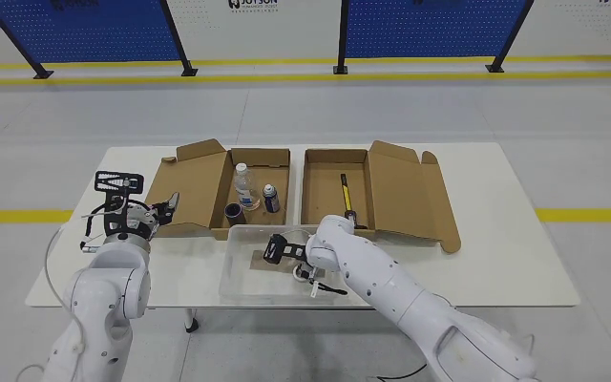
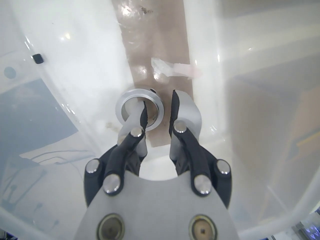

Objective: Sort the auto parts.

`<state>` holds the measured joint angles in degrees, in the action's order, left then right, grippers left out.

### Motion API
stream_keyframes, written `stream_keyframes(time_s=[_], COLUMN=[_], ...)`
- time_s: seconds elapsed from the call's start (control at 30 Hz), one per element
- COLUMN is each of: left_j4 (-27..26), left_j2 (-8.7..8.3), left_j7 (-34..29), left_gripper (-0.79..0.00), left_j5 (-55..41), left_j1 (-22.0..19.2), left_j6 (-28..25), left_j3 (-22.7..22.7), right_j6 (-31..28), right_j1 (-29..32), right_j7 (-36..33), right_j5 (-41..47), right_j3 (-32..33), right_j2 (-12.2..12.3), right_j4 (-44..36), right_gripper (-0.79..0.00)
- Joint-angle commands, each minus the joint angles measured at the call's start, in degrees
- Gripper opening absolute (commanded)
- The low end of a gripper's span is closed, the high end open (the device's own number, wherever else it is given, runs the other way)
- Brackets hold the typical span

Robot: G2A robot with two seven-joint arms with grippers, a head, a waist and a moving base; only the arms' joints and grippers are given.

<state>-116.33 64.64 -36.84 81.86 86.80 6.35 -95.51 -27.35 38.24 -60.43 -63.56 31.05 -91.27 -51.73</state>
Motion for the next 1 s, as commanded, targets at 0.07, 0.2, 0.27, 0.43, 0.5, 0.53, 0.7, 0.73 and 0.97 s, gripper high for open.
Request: stream_keyframes(time_s=[0.07,0.2,0.27,0.43,0.5,0.53,0.7,0.73,0.97], left_j4=[0.0,0.0,0.0,0.0,0.0,0.0,0.0,0.0,0.0], left_j2=[0.0,0.0,0.0,0.0,0.0,0.0,0.0,0.0,0.0], left_j7=[0.0,0.0,0.0,0.0,0.0,0.0,0.0,0.0,0.0], left_gripper=[0.0,0.0,0.0,0.0,0.0,0.0,0.0,0.0,0.0], left_j5=[0.0,0.0,0.0,0.0,0.0,0.0,0.0,0.0,0.0], left_j1=[0.0,0.0,0.0,0.0,0.0,0.0,0.0,0.0,0.0], left_j6=[0.0,0.0,0.0,0.0,0.0,0.0,0.0,0.0,0.0], left_j3=[0.0,0.0,0.0,0.0,0.0,0.0,0.0,0.0,0.0], right_j6=[-0.11,0.25,0.45,1.02,1.01,1.18,1.13,1.07,0.95], right_j1=[-0.3,-0.44,-0.4,0.04,0.43,0.7,2.98,3.57,9.05], right_j7=[0.13,0.82,1.18,1.62,1.4,1.27,0.32,-0.01,-2.33], right_j5=[0.28,0.57,1.02,2.67,3.31,3.64,5.78,6.34,13.59], right_j3=[-0.07,0.34,0.84,3.01,4.19,4.93,9.34,10.4,19.08], right_j2=[-0.32,-0.43,-0.37,0.25,0.73,1.03,2.89,3.33,6.27], right_j4=[0.93,1.29,1.19,-0.69,-2.37,-3.29,-8.79,-10.09,-20.07], right_gripper=[-0.748,-0.785,-0.785,-0.785,-0.785,-0.785,-0.785,-0.785,-0.785])
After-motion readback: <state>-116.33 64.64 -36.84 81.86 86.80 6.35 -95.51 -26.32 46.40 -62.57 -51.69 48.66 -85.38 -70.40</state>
